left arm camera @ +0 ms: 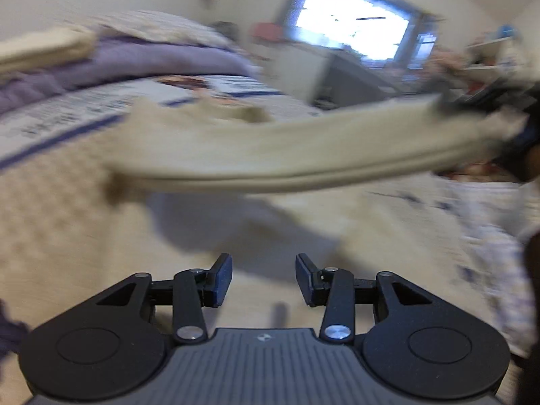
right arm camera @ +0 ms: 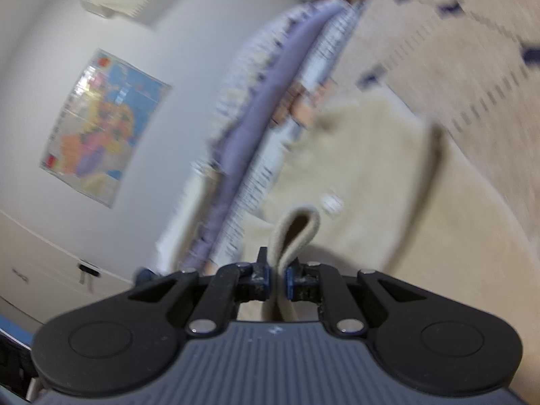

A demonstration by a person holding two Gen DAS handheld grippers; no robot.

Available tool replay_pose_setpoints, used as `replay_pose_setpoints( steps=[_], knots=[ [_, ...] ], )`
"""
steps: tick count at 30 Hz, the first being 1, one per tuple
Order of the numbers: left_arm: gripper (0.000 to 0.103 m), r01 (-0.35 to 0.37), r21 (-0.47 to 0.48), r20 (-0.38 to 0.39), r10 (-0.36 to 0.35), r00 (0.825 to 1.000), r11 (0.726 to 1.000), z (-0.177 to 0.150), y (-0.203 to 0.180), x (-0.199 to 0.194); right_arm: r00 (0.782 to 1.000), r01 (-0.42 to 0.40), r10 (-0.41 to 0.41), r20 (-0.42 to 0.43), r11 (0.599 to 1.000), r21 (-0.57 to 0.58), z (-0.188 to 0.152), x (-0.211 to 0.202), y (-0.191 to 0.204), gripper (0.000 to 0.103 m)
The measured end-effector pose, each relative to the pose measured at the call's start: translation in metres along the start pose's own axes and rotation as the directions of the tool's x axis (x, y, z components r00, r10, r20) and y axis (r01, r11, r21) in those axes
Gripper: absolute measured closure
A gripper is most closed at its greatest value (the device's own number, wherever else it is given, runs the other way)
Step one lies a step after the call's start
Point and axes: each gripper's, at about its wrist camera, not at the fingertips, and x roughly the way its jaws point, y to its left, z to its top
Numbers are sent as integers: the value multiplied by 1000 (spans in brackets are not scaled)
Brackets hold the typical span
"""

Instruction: Fold clothes

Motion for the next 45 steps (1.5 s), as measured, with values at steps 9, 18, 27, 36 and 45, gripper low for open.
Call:
replay_pose_setpoints(
  steps=[9,18,27,36,45],
  knots=[
    [54,-251,-36,55,253,966,967,38,6,43,999,13,-10,34,995,-98,55,-9,69,92],
    [54,-361,-41,30,362,932,932,53,17,90,995,82,-77,58,992,-95,73,-19,58,92],
    [43,-380,-258,8,396,918,888,52,60,94,960,276,-272,65,960,-51,70,-13,-15,92],
    [35,-417,-299,30,445,895,858,51,65,90,912,410,-407,-54,905,114,27,21,-121,90],
    [33,-400,-320,27,431,902,859,48,69,87,934,357,-351,-64,913,200,-5,19,-155,79]
  ],
)
